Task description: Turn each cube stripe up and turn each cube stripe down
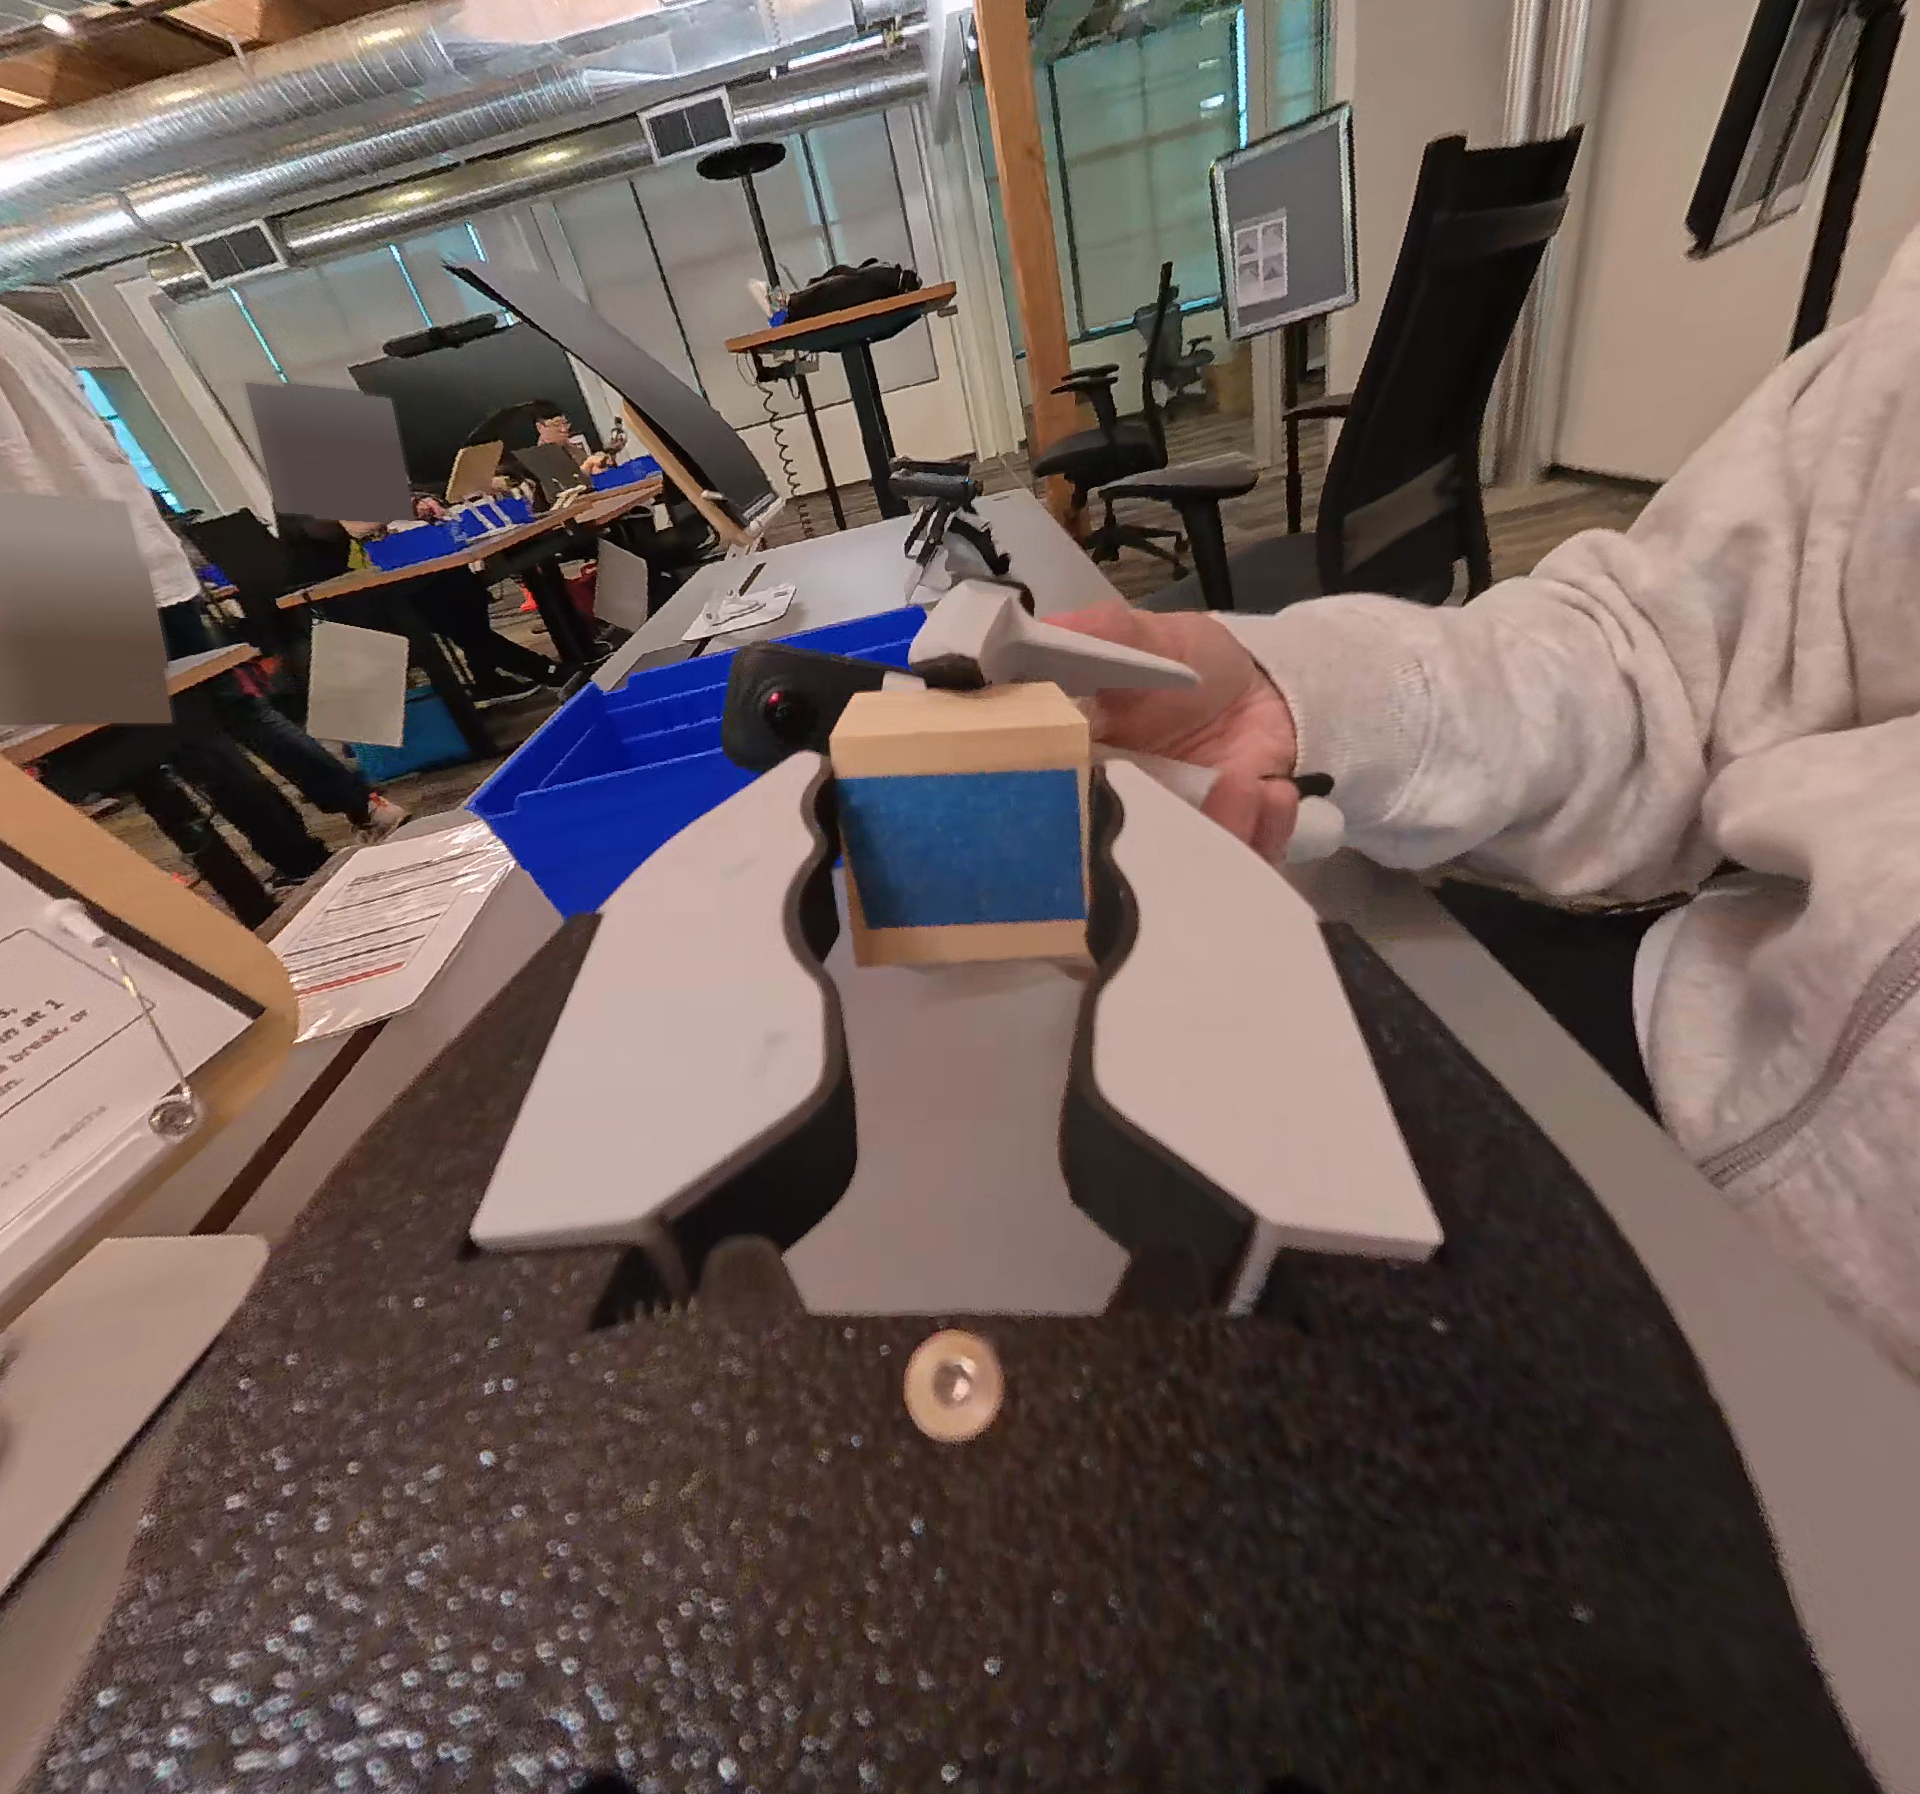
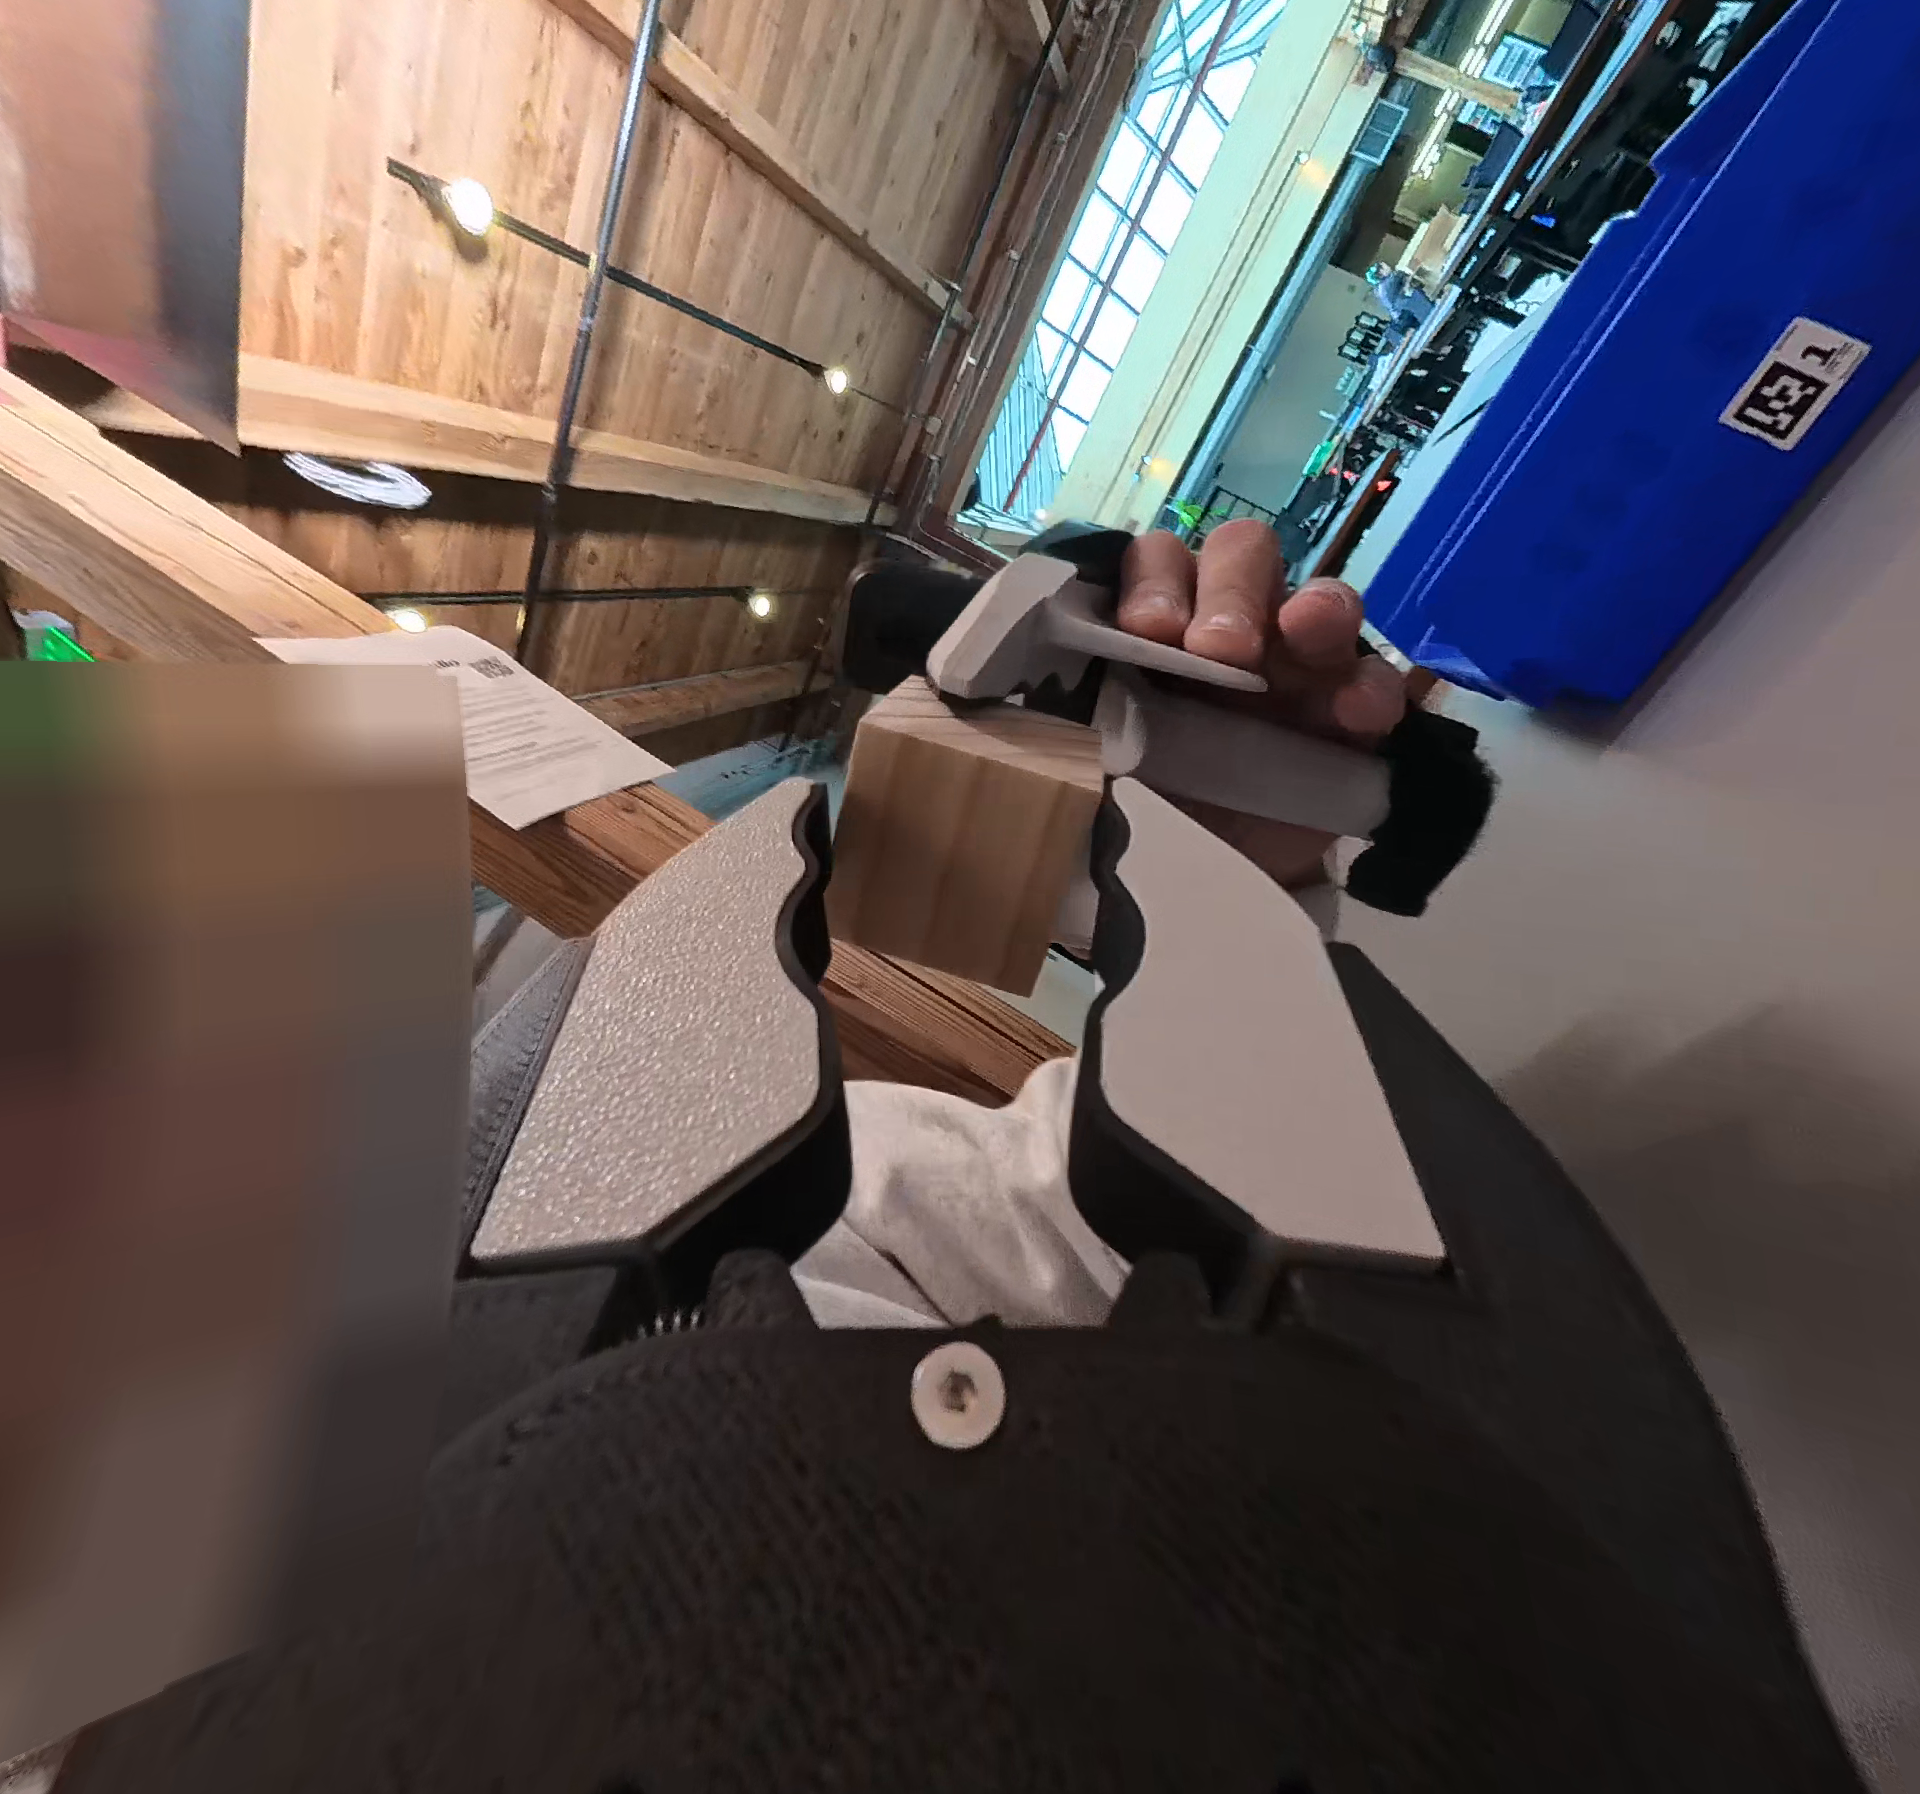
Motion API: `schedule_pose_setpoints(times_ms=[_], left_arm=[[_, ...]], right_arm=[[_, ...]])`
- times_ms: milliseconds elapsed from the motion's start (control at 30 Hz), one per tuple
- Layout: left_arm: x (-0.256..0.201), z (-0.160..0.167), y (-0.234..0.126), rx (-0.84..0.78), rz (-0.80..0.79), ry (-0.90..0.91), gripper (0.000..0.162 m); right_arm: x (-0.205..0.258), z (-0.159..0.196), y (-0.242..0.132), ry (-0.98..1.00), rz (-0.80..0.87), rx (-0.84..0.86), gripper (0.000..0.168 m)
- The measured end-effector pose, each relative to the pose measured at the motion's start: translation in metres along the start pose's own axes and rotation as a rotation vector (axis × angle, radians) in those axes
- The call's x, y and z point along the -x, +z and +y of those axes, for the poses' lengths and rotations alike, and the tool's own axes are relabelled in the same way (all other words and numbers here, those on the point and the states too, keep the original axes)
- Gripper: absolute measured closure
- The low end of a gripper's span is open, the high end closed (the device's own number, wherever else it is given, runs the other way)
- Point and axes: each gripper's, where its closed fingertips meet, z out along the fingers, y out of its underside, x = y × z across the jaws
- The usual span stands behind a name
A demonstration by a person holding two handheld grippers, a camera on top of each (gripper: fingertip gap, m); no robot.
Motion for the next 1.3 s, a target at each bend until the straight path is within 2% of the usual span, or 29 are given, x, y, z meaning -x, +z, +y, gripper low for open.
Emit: schedule_pose_setpoints(times_ms=[33,167,233,367,467,533,600,667,833,933,1033,1167,1300], left_arm=[[0.0,0.003,0.0,0.014,-0.009,0.01,0.118],[0.0,0.011,0.001,0.052,-0.05,-0.017,0.116],[0.002,0.007,0.002,0.015,-0.09,-0.022,0.109],[0.011,0.022,-0.003,0.014,-0.159,-0.12,0.103],[0.02,0.043,-0.009,0.031,-0.23,-0.195,0.101],[0.022,0.05,-0.013,0.027,-0.259,-0.217,0.099],[0.022,0.053,-0.015,0.011,-0.273,-0.235,0.1],[0.023,0.055,-0.016,-0.01,-0.278,-0.261,0.101],[0.021,0.058,-0.015,0.013,-0.275,-0.252,0.101],[0.02,0.061,-0.015,0.018,-0.274,-0.262,0.101],[0.019,0.064,-0.016,0.018,-0.273,-0.269,0.101],[0.019,0.063,-0.018,0.012,-0.279,-0.266,0.102],[0.018,0.061,-0.017,0.003,-0.271,-0.272,0.102]], right_arm=[[-0.002,0.001,-0.001,-0.01,0.012,0.009,0.12],[-0.005,0.001,-0.005,-0.093,0.075,0.042,0.121],[-0.002,-0.004,-0.01,-0.17,0.14,0.054,0.121],[0.02,-0.046,-0.045,-0.424,0.376,0.014,0.121],[0.036,-0.101,-0.109,-0.664,0.747,-0.046,0.121],[0.049,-0.14,-0.173,-0.789,1.069,-0.087,0.121],[0.061,-0.169,-0.237,-0.834,1.354,-0.095,0.121],[0.062,-0.189,-0.295,-0.78,1.567,-0.076,0.121],[0.02,-0.201,-0.403,-0.45,1.883,0.136,0.12],[-0.007,-0.196,-0.434,-0.27,1.915,0.254,0.12],[-0.022,-0.194,-0.451,-0.179,1.948,0.322,0.12],[-0.035,-0.188,-0.457,-0.124,1.958,0.385,0.12],[-0.047,-0.187,-0.452,-0.1,1.917,0.356,0.12]])
